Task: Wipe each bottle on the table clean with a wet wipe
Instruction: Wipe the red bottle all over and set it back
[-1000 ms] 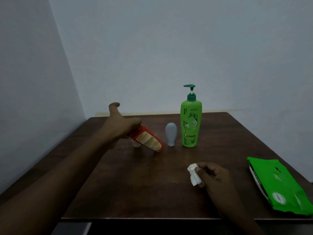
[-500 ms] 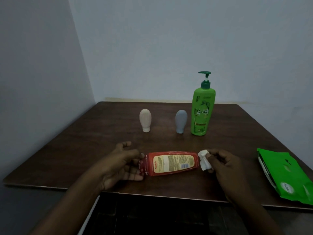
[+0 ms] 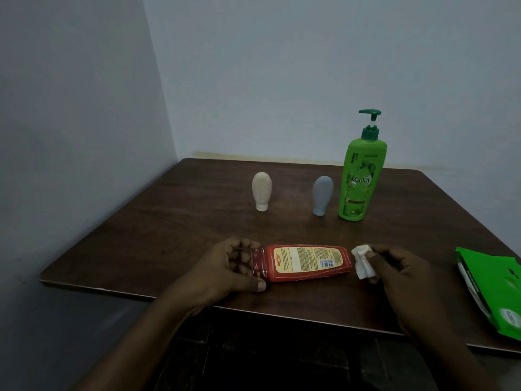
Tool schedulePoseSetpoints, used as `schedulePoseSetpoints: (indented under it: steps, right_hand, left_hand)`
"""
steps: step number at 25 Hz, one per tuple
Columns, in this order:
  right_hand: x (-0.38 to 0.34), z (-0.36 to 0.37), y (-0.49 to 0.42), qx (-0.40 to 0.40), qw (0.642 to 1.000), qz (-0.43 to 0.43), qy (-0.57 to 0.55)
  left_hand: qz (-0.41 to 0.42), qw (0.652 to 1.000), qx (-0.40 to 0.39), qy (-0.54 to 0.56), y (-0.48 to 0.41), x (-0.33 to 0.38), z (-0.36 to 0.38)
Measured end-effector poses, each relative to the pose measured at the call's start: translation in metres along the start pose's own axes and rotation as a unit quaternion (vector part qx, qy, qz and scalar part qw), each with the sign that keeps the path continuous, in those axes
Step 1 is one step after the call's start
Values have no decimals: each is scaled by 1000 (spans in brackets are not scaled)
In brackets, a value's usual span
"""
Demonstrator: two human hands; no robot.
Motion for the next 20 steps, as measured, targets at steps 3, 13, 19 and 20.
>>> schedulePoseSetpoints:
  steps: [3,13,19,20]
  right_hand:
    - [-2,-2,2,14,999,-11,38]
    - [-59,122,11,-131,877,-307,345]
    - [-53,136,39,-173,812,-349,435]
    - [-47,130,50,-168,788,-382,453]
  left_hand:
    - [49,998,27,-34,2,1,2]
    - [117,981,103,-118,12,-4,4]
    - [112,986,109,-64,6,-11,3]
    - [111,987,102,-52,6,-13,3]
Point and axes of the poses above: each hand's wrist, its own y-axis away from the middle knuckle, its own z-axis out of the palm, x = y × z, the point moved 6 cm from there along -y, towards the middle knuckle, and after that the axes turned 3 degrees about -x, right-handed, at the moved point
